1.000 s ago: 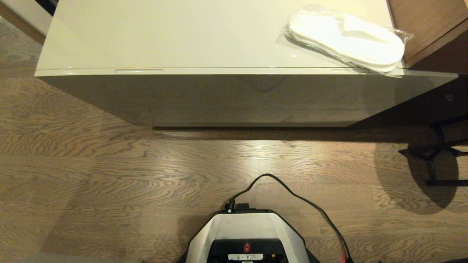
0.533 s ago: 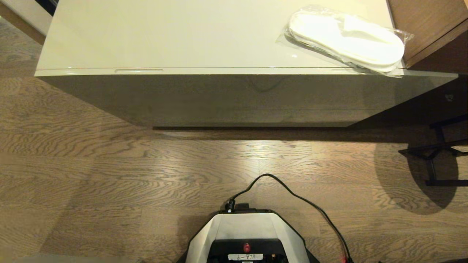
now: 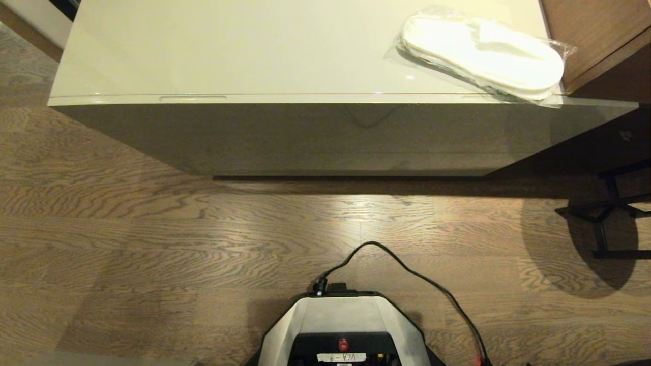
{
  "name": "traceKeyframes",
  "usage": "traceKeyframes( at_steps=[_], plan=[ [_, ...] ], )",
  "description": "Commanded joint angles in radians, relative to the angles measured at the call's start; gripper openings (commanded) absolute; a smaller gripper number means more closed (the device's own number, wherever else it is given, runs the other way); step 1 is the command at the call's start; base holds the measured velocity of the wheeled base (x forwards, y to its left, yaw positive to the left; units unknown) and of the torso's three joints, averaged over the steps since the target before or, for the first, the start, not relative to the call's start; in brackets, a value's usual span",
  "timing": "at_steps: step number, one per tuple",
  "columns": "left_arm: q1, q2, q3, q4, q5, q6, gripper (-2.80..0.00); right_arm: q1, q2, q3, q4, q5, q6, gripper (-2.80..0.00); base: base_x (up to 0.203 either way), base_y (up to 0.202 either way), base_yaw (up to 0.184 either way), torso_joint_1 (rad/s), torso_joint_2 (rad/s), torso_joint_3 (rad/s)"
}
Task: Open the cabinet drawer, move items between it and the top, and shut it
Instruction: Open the drawer
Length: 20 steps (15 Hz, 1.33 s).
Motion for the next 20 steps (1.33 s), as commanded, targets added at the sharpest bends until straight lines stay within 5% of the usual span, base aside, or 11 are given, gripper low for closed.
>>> traceKeyframes(
  at_steps=[1,3,6,8,11,14,20],
  plan=[
    [0.0,0.253,-0.06,0.012,-0.035,-0.008,-2.8,-0.003,0.271,-0.03,0.009,0.029,0.029,-2.8,0.0,0.0,0.0,0.0,0.0,0.0],
    [0.0,0.39,-0.086,-0.026,-0.062,-0.007,-2.8,0.001,0.41,0.01,-0.016,0.045,-0.004,-2.8,0.0,0.0,0.0,0.0,0.0,0.0],
    [-0.004,0.674,-0.125,-0.264,-0.084,-0.004,-2.8,0.04,0.721,0.03,-0.146,0.011,-0.041,-2.8,0.0,0.0,0.0,0.0,0.0,0.0],
    [-0.025,0.788,-0.131,-0.41,-0.09,-0.016,-2.8,0.105,0.863,0.036,-0.259,-0.148,-0.052,-2.8,0.0,0.0,0.0,0.0,0.0,0.0],
    [-0.038,0.892,-0.182,-0.453,-0.086,-0.05,-2.8,0.259,1.024,0.039,-0.485,-0.466,-0.039,-2.8,0.0,0.0,0.0,0.0,0.0,0.0],
    [-0.043,0.902,-0.224,-0.505,-0.073,-0.047,-2.8,0.297,1.069,-0.011,-0.588,-0.539,-0.011,-2.8,0.0,0.0,0.0,0.0,0.0,0.0],
    [-0.187,0.947,-0.376,-0.514,0.264,-0.027,-2.8,0.337,1.069,-0.134,-0.601,-0.726,-0.005,-2.8,0.0,0.0,0.0,0.0,0.0,0.0]
  ],
)
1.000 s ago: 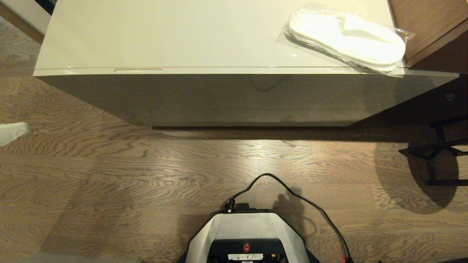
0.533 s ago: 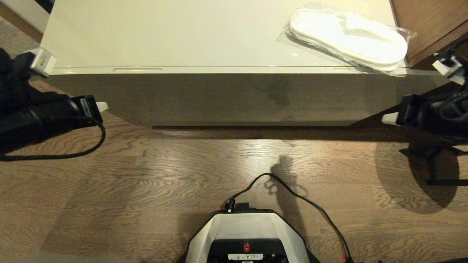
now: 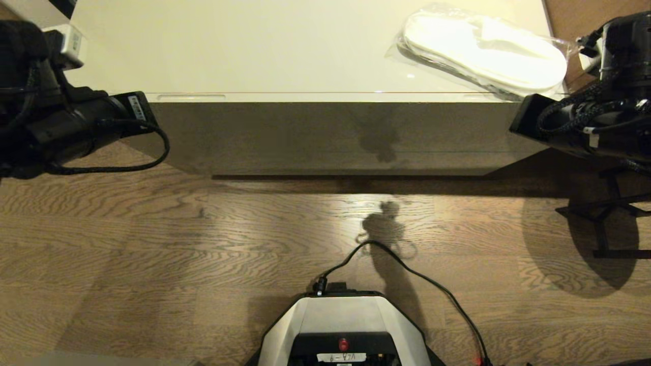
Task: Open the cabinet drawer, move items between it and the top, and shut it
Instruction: Open the drawer
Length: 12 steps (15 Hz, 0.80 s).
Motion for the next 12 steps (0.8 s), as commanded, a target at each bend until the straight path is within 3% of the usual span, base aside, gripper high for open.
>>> traceKeyframes(
  at_steps=[1,3,6,10,12],
  plan=[
    [-0.06,0.004,-0.004,-0.004,0.064,0.005,-2.8,0.008,-0.012,-0.018,-0.011,-0.022,-0.016,-2.8,0.0,0.0,0.0,0.0,0.0,0.0],
    [-0.087,-0.039,0.05,-0.005,0.06,0.006,-2.8,0.008,-0.016,-0.02,-0.015,-0.031,-0.028,-2.8,0.0,0.0,0.0,0.0,0.0,0.0],
    [-0.086,-0.019,0.026,-0.013,0.05,0.003,-2.8,0.03,-0.017,-0.029,-0.048,-0.044,-0.07,-2.8,0.0,0.0,0.0,0.0,0.0,0.0],
    [-0.085,0.029,-0.06,-0.026,0.036,0.008,-2.8,0.029,0.03,-0.005,-0.147,-0.043,-0.108,-2.8,0.0,0.0,0.0,0.0,0.0,0.0],
    [-0.079,0.088,-0.125,-0.028,0.03,0.005,-2.8,0.026,0.073,0.026,-0.22,-0.04,-0.178,-2.8,0.0,0.0,0.0,0.0,0.0,0.0]
  ],
)
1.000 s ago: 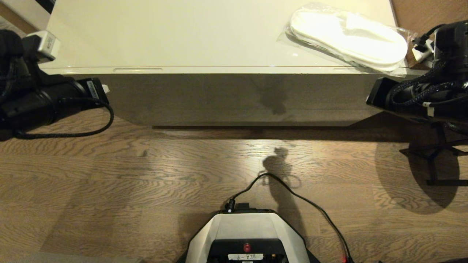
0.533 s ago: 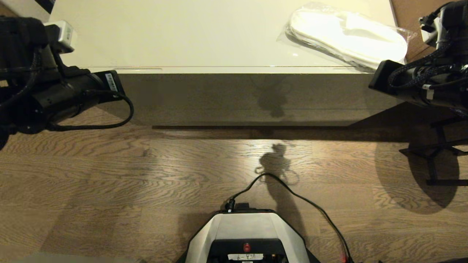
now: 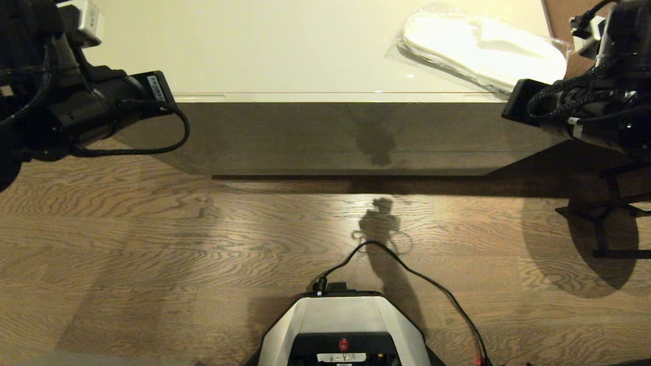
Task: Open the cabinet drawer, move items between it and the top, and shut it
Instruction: Open the drawer
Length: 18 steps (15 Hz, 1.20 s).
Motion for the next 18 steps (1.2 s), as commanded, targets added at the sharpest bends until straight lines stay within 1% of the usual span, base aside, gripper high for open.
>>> traceKeyframes(
  at_steps=[1,2,4,5,6,9,11,15,17,18],
  plan=[
    [0.006,0.053,-0.031,-0.004,0.0,-0.006,-2.8,-0.006,0.044,0.016,-0.047,0.001,-0.037,-2.8,0.0,0.0,0.0,0.0,0.0,0.0],
    [0.006,0.06,-0.01,-0.02,-0.001,-0.007,-2.8,-0.016,0.076,0.007,-0.101,0.005,-0.068,-2.8,0.0,0.0,0.0,0.0,0.0,0.0],
    [0.006,0.116,-0.028,-0.077,-0.012,-0.001,-2.8,-0.025,0.171,-0.04,-0.226,0.005,-0.132,-2.8,0.0,0.0,0.0,0.0,0.0,0.0],
    [0.008,0.151,-0.038,-0.112,-0.018,0.002,-2.8,-0.027,0.202,-0.056,-0.285,0.003,-0.152,-2.8,0.0,0.0,0.0,0.0,0.0,0.0],
    [0.009,0.17,-0.045,-0.143,-0.022,0.004,-2.8,-0.028,0.21,-0.064,-0.304,0.003,-0.159,-2.8,0.0,0.0,0.0,0.0,0.0,0.0],
    [0.01,0.217,-0.066,-0.152,-0.035,0.005,-2.8,-0.026,0.196,-0.067,-0.311,0.006,-0.161,-2.8,0.0,0.0,0.0,0.0,0.0,0.0],
    [0.01,0.252,-0.081,-0.183,-0.04,0.006,-2.8,-0.028,0.17,-0.069,-0.312,0.008,-0.164,-2.8,0.0,0.0,0.0,0.0,0.0,0.0],
    [0.009,0.253,-0.059,-0.189,-0.042,0.006,-2.8,-0.026,0.124,-0.057,-0.288,0.0,-0.2,-2.8,0.0,0.0,0.0,0.0,0.0,0.0],
    [0.009,0.256,-0.031,-0.189,-0.042,0.005,-2.8,-0.027,0.119,-0.046,-0.249,-0.009,-0.185,-2.8,0.0,0.0,0.0,0.0,0.0,0.0],
    [0.009,0.261,-0.012,-0.189,-0.042,0.004,-2.8,-0.028,0.121,-0.04,-0.213,-0.019,-0.157,-2.8,0.0,0.0,0.0,0.0,0.0,0.0]
  ],
)
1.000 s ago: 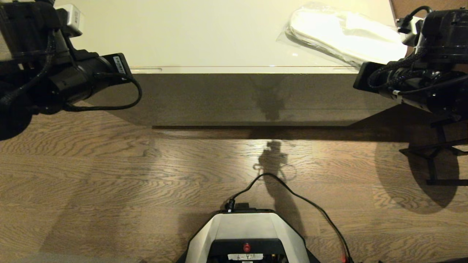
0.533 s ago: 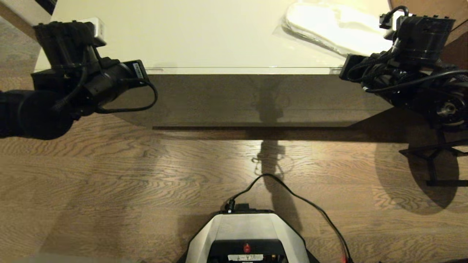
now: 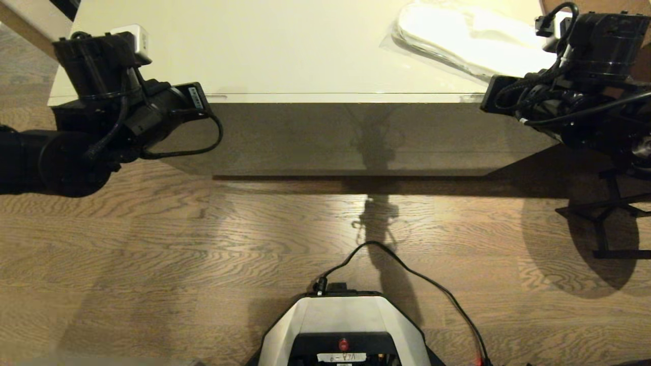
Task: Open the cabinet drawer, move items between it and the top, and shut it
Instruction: Open the drawer
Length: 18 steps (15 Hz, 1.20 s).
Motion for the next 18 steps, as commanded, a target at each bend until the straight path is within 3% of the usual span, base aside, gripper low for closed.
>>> traceKeyframes(
  at_steps=[1,5,13,18],
  plan=[
    [0.001,0.027,0.025,0.008,0.002,-0.002,-2.8,-0.004,0.002,0.009,0.03,-0.007,0.044,-2.8,0.0,0.0,0.0,0.0,0.0,0.0],
    [0.002,0.075,0.016,0.005,0.007,-0.002,-2.8,-0.037,0.085,-0.002,0.024,0.002,0.1,-2.8,0.0,0.0,0.0,0.0,0.0,0.0],
    [0.002,0.096,0.019,0.005,0.008,-0.009,-2.8,-0.045,0.097,-0.003,0.026,0.027,0.103,-2.8,0.0,0.0,0.0,0.0,0.0,0.0],
    [0.011,0.107,0.123,0.011,-0.004,-0.002,-2.8,-0.065,0.149,0.058,0.087,0.05,0.168,-2.8,0.0,0.0,0.0,0.0,0.0,0.0]
  ],
)
